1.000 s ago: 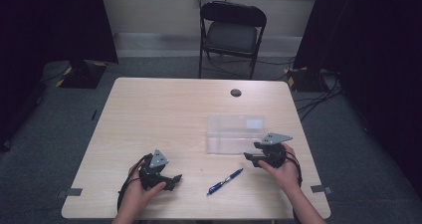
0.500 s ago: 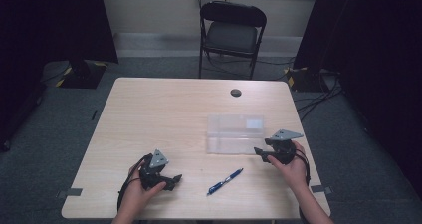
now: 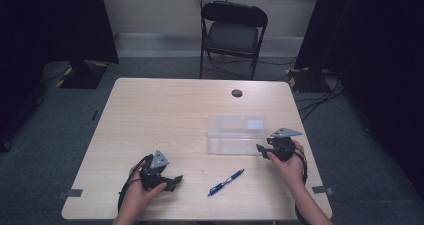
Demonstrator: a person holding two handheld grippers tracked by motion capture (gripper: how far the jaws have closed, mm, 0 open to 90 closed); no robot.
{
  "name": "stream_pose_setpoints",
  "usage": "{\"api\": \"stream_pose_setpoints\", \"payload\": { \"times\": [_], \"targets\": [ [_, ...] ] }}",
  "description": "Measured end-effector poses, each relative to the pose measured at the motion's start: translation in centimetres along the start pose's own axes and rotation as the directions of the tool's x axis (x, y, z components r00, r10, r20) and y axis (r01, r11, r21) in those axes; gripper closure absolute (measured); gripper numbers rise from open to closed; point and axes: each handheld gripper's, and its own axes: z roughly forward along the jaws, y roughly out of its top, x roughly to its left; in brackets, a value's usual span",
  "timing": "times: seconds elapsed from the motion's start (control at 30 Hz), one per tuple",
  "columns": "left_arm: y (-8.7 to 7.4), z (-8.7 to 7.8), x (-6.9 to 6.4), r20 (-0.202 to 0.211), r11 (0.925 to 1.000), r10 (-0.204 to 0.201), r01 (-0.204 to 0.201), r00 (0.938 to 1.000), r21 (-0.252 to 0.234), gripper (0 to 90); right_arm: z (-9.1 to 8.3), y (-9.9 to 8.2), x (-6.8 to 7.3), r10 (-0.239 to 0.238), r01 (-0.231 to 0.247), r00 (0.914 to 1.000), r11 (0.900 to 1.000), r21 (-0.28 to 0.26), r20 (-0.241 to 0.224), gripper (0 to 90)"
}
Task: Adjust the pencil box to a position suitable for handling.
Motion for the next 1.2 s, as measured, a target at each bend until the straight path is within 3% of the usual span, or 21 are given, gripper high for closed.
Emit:
{"api": "stream_pose_setpoints", "payload": {
  "times": [0.17,0.27,0.53,0.77,0.87,1.2],
  "targets": [
    [0.0,0.0,0.0,0.000,1.0000,0.000,0.000,1.0000,0.000,11.1,0.1,-0.4,-0.7,0.035,-0.035,0.9993,0.9994,0.007,0.012,48.6],
    [0.0,0.0,0.0,0.000,1.0000,0.000,0.000,1.0000,0.000,11.1,0.2,-0.6,-0.9,0.053,-0.053,0.9985,0.9985,0.013,-0.010,55.2],
    [0.0,0.0,0.0,0.000,1.0000,0.000,0.000,1.0000,0.000,11.1,0.4,-0.7,-0.5,0.024,-0.024,0.9996,0.9994,0.026,-0.015,70.9],
    [0.0,0.0,0.0,0.000,1.0000,0.000,0.000,1.0000,0.000,11.1,0.9,-0.4,-0.2,0.011,-0.011,0.9999,0.9998,0.016,-0.013,76.0],
    [0.0,0.0,0.0,0.000,1.0000,0.000,0.000,1.0000,0.000,11.1,1.1,-0.3,0.0,0.029,-0.028,0.9993,0.9995,0.014,-0.024,75.9],
    [0.0,0.0,0.0,0.000,1.0000,0.000,0.000,1.0000,0.000,11.1,2.1,0.1,1.2,0.001,-0.001,0.9993,1.0000,0.001,-0.038,75.7]
  ]
}}
